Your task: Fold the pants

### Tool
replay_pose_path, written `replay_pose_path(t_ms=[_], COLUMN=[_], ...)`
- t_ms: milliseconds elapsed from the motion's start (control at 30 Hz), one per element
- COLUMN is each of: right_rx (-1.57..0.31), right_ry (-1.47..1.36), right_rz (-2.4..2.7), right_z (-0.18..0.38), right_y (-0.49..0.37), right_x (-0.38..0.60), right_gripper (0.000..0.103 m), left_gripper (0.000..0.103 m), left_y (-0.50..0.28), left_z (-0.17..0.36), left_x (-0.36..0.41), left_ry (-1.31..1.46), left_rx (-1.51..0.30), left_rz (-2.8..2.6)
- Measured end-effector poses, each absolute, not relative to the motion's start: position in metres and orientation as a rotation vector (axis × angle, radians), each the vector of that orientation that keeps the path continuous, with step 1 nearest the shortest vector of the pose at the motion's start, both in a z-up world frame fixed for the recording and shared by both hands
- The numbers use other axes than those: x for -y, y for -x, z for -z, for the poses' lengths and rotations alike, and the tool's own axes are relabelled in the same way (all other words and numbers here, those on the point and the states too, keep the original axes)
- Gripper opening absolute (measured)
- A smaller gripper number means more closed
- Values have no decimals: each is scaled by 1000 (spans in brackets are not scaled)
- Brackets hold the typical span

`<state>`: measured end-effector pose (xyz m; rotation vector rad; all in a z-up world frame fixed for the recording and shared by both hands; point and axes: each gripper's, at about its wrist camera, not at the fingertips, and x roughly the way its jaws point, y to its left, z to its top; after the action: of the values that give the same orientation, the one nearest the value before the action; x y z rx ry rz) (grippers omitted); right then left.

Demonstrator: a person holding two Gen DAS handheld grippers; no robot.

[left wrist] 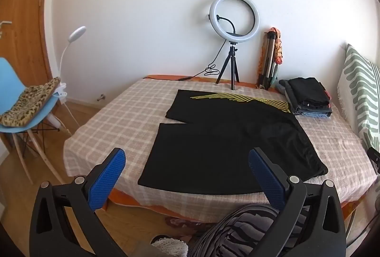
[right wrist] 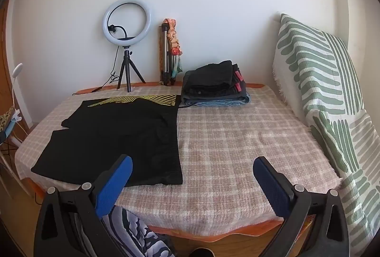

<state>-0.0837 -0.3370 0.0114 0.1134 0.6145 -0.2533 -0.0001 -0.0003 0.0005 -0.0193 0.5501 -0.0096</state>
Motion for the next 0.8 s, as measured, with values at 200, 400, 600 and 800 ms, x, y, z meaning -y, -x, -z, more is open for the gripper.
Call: replay_pose_path(t_ms=[200, 400, 600, 800], right_rx=[-611, -598, -598, -602], right_ry=[-112, -96, -98, -109], right_rz=[251, 254, 247, 244], right_z=[-16, -16, -17, -18], right_y=[79, 80, 80, 78], right_x=[340, 339, 338, 338], right_gripper=[103, 103, 103, 103], left_gripper=[103, 103, 103, 103], left_y=[5, 3, 5, 3], left_z=[-3, -3, -8, -9], left_x=[3, 6, 9, 10], left_ry=[14, 13, 7, 10], left_rx=[-532, -538, -530, -532], left_rz=[29, 16, 14, 18])
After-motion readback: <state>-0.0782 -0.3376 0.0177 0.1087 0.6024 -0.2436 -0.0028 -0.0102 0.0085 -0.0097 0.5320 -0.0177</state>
